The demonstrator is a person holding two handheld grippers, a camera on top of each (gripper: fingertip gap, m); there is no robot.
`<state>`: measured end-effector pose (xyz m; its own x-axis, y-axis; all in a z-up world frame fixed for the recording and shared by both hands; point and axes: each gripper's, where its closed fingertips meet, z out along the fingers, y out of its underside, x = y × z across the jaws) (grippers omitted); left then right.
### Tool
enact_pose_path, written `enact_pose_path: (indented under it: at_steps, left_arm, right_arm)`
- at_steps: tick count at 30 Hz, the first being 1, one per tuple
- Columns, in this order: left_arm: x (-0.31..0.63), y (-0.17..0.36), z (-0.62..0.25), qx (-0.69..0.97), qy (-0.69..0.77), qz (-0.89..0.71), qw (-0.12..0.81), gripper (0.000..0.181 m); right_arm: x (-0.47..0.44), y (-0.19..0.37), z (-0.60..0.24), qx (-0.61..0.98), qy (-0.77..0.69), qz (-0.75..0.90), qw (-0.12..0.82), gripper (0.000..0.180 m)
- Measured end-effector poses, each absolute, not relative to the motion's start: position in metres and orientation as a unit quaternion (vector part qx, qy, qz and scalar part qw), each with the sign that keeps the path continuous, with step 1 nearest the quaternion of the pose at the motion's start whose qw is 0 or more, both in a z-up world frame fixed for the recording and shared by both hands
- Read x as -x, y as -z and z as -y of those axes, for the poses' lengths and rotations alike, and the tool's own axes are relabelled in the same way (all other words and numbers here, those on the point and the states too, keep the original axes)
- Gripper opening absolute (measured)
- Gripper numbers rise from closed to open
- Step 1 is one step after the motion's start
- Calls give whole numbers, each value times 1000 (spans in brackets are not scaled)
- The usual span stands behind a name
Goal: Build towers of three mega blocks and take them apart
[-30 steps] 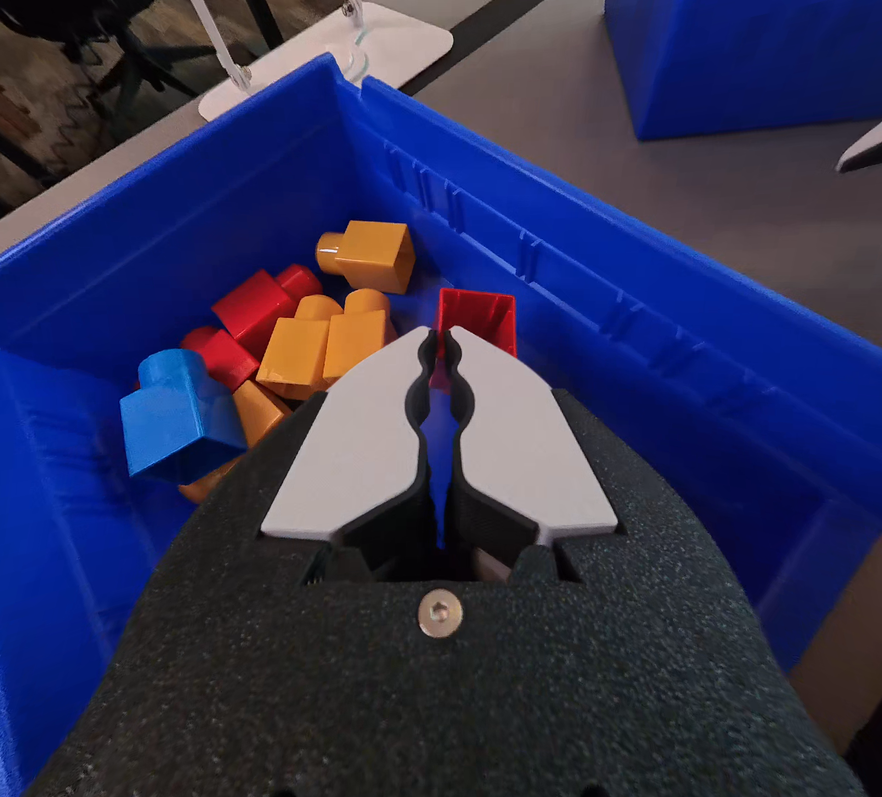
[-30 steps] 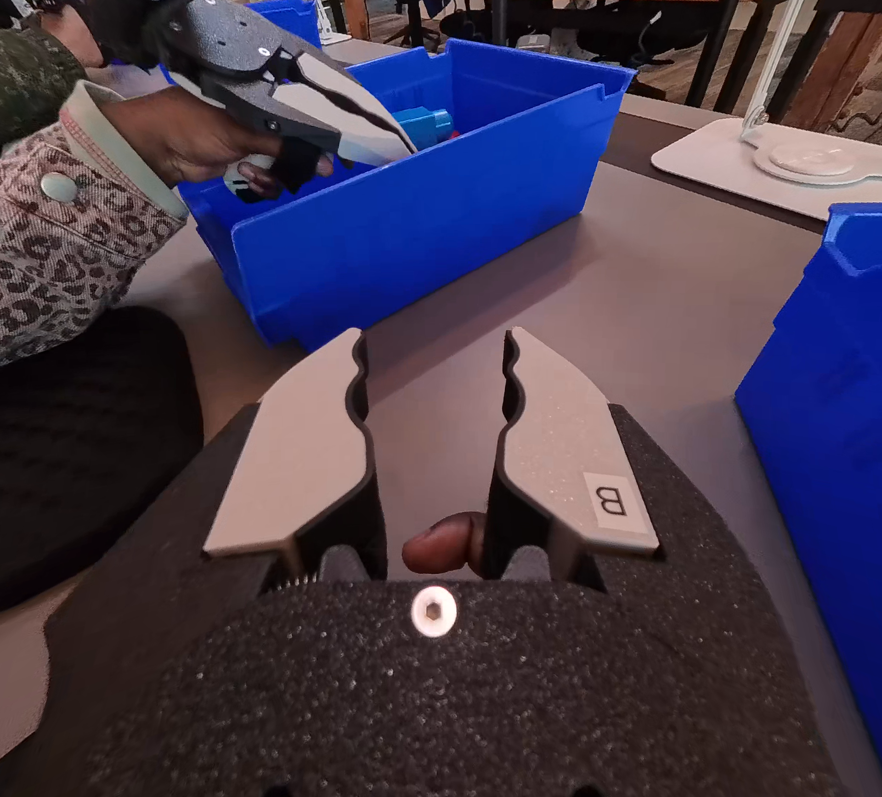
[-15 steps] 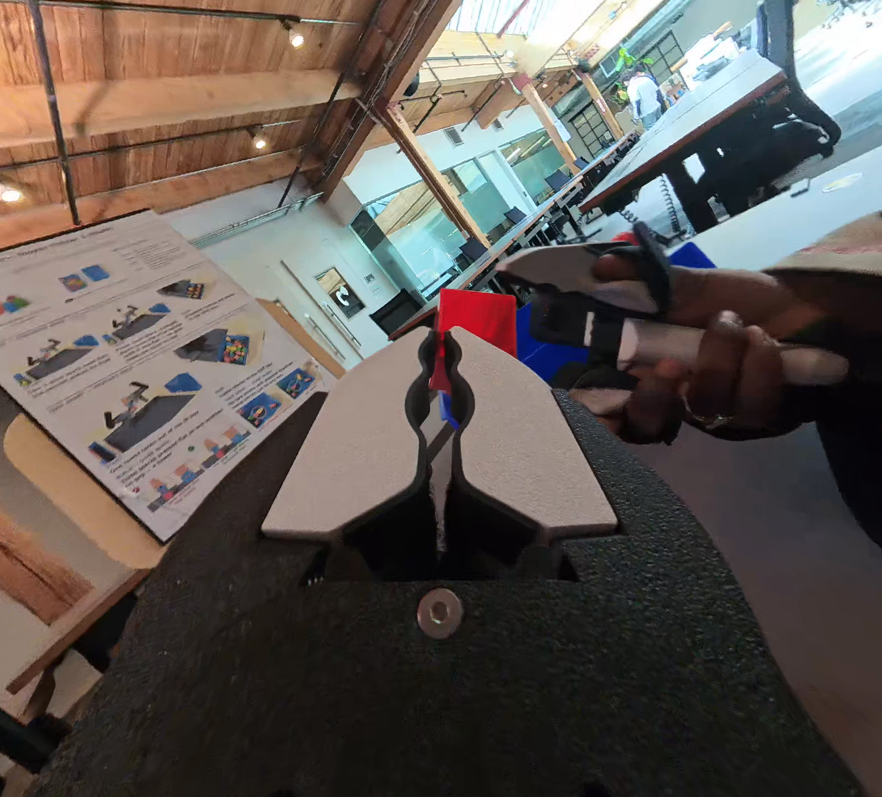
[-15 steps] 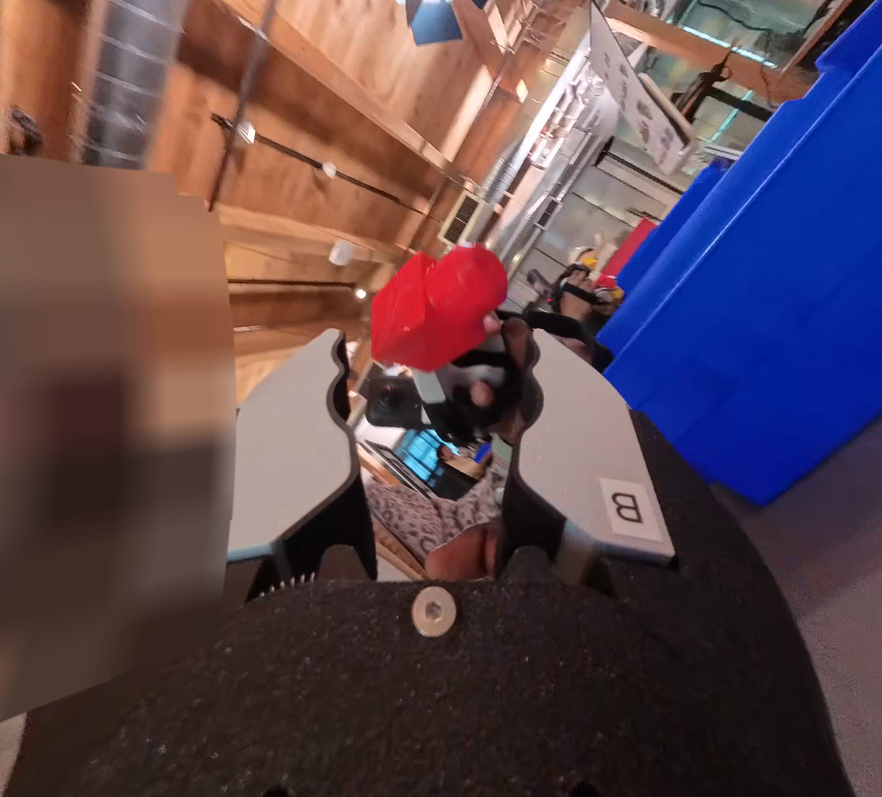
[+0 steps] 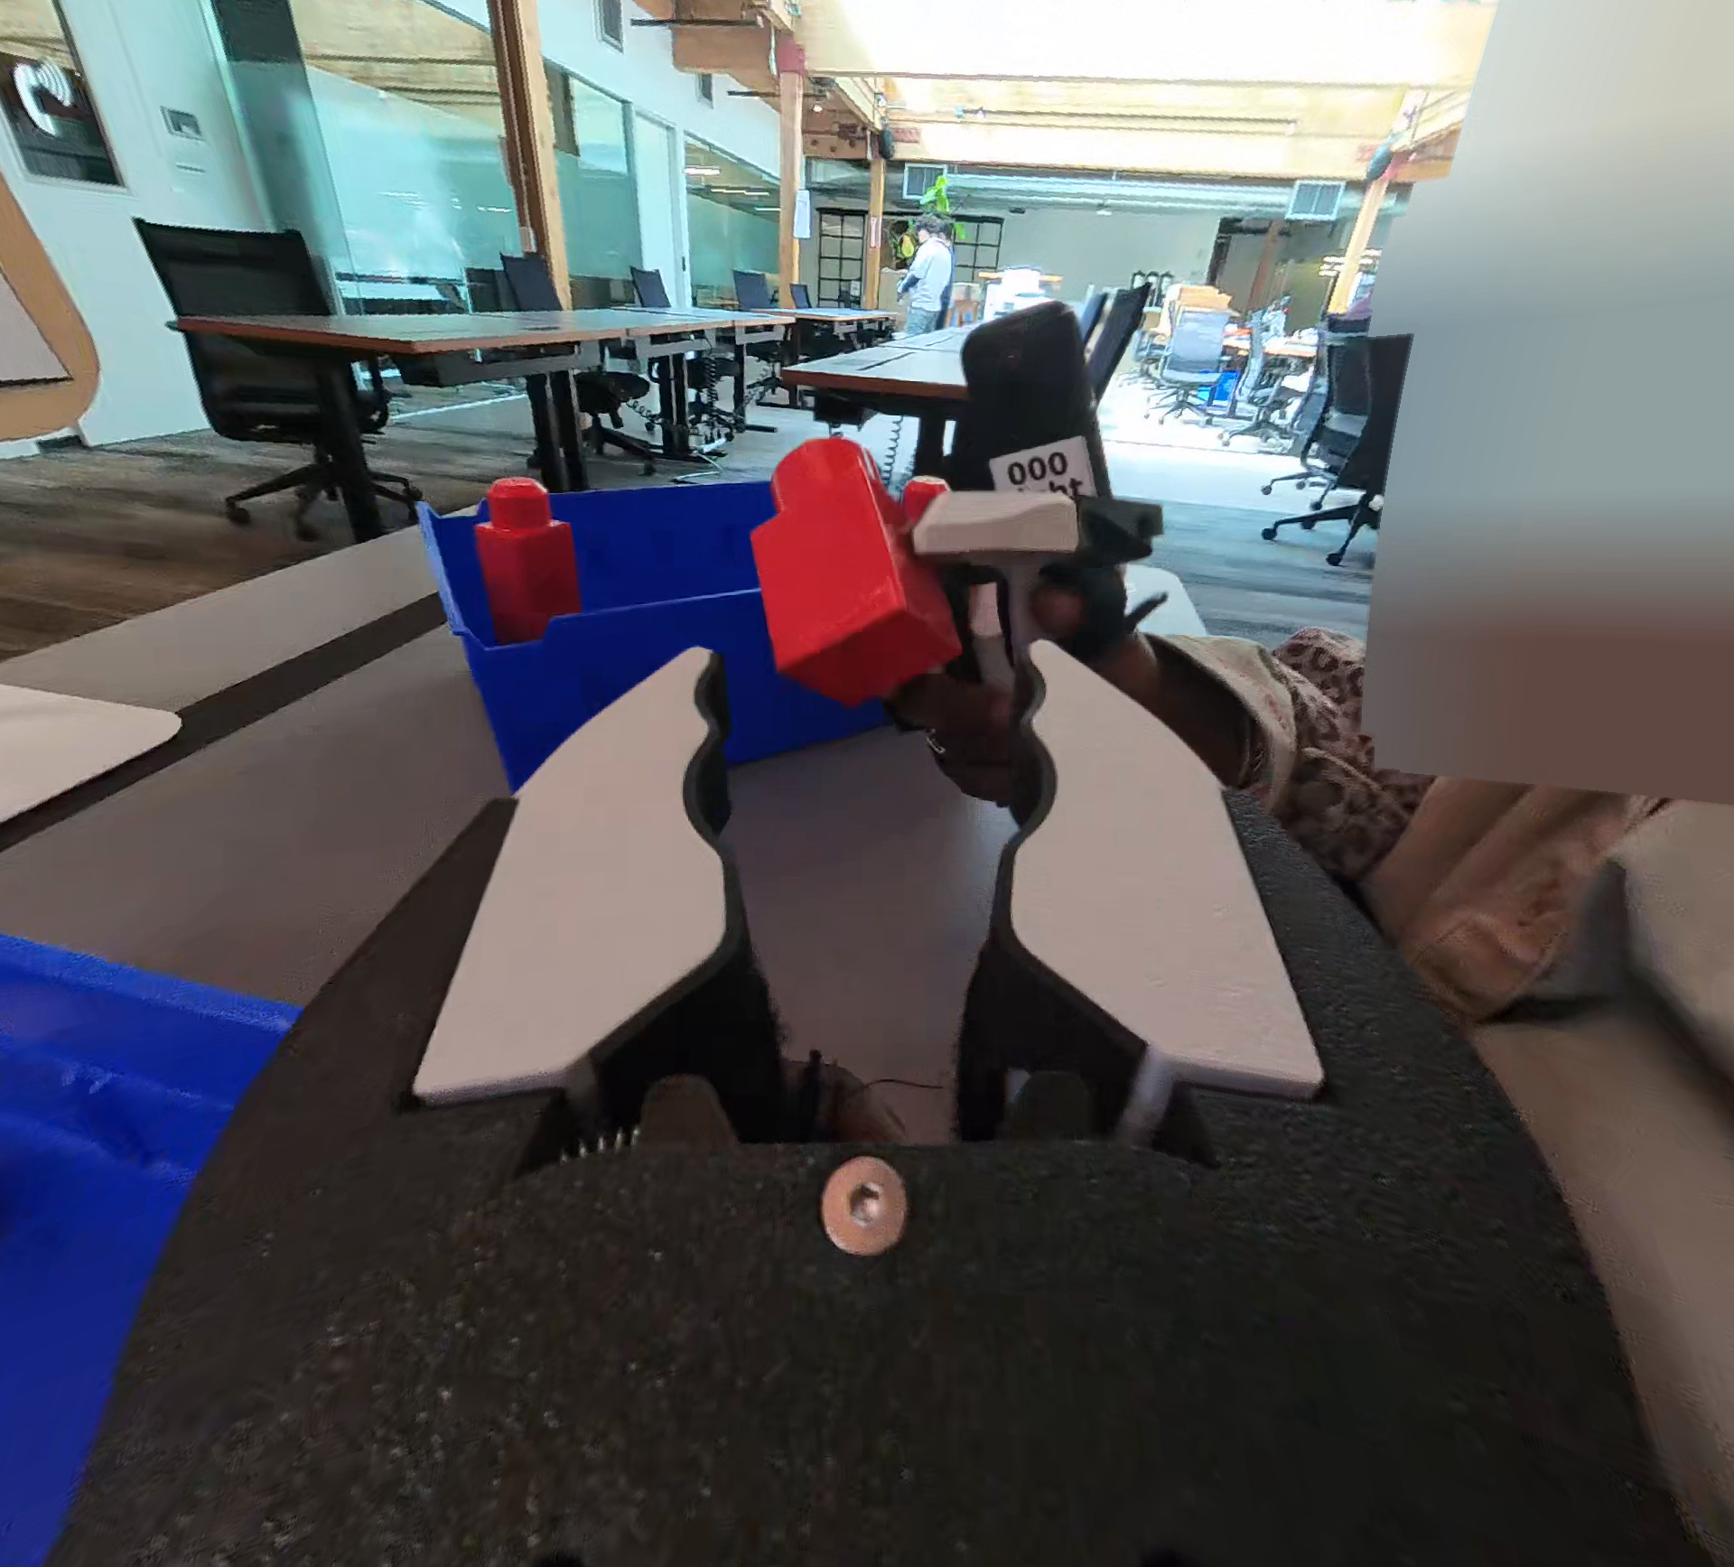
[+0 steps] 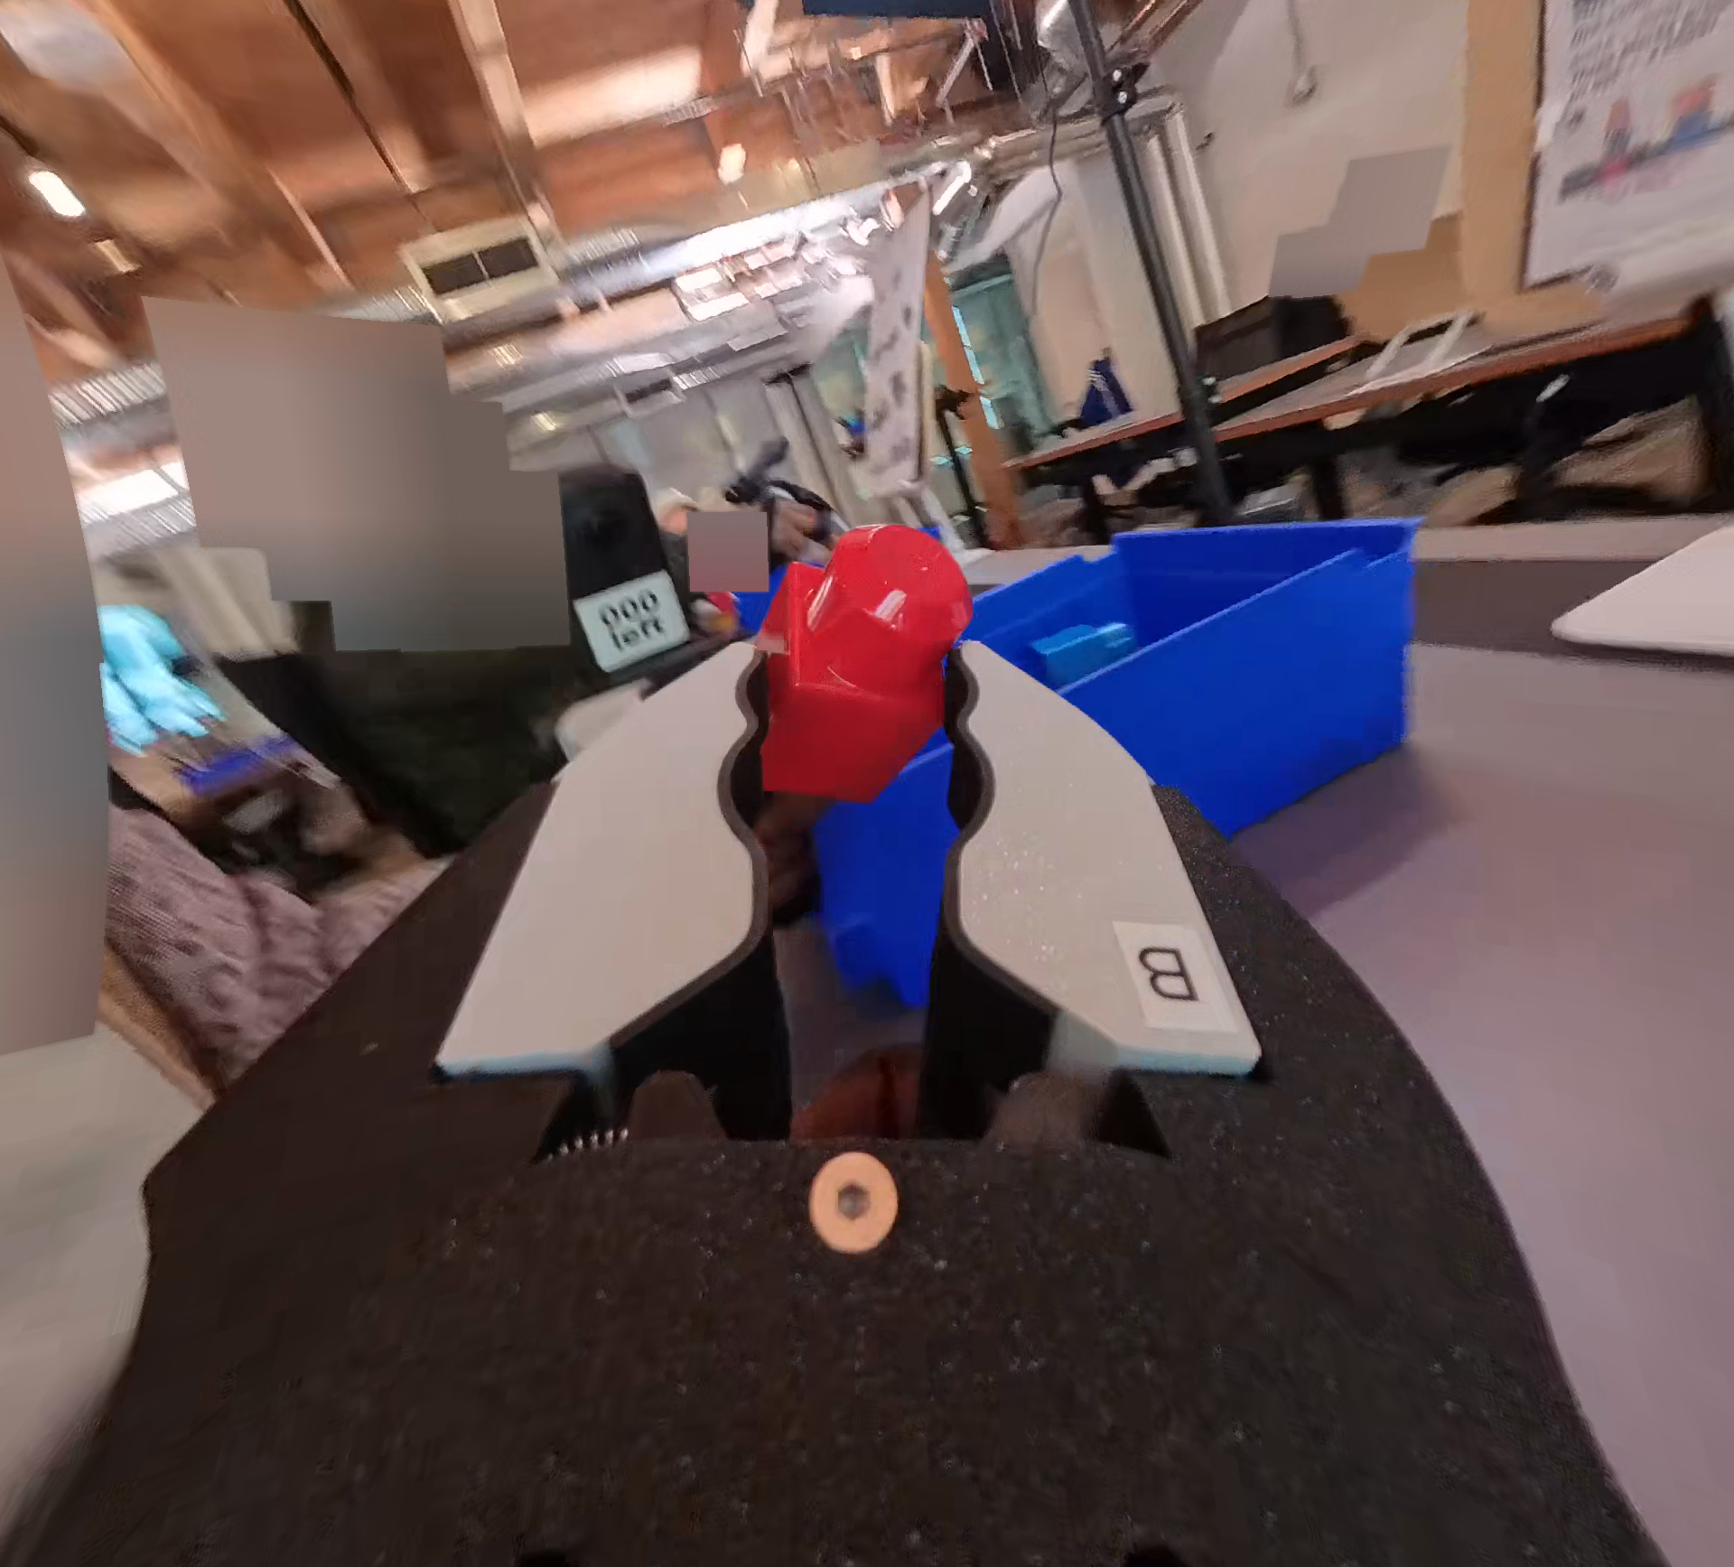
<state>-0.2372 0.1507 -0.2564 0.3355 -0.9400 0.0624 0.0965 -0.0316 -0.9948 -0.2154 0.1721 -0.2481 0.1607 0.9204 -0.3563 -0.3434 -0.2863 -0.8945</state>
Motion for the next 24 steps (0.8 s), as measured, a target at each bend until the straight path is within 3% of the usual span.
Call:
enact_pose_path:
  at_steps: [2,8,13,15,17,20,24]
  left_arm:
    - [236,258,-151,572,438,-371,585,41]
    - [234,258,-138,548,427,-413,589,18]
    - [234,262,-135,544,435,-423,579,17]
    - [237,260,-133,541,442,-421,578,38]
    - [237,262,-131,544,451,-425,566,43]
    - [238,265,-133,547,434,-429,572,20]
    - [238,261,-129,533,450,-429,573,9]
  right_arm:
    - [220,253,-168,545,-525,318,571,36]
    - [225,249,-152,511,-481,376,605,35]
    - [226,250,-149,504,-459,396,615,33]
    - [227,253,-149,508,-447,406,614,33]
    - [230,257,-146,506,-437,425,610,34]
    - [234,259,-140,497,-439,439,606,34]
    - [231,255,-142,497,-452,423,609,33]
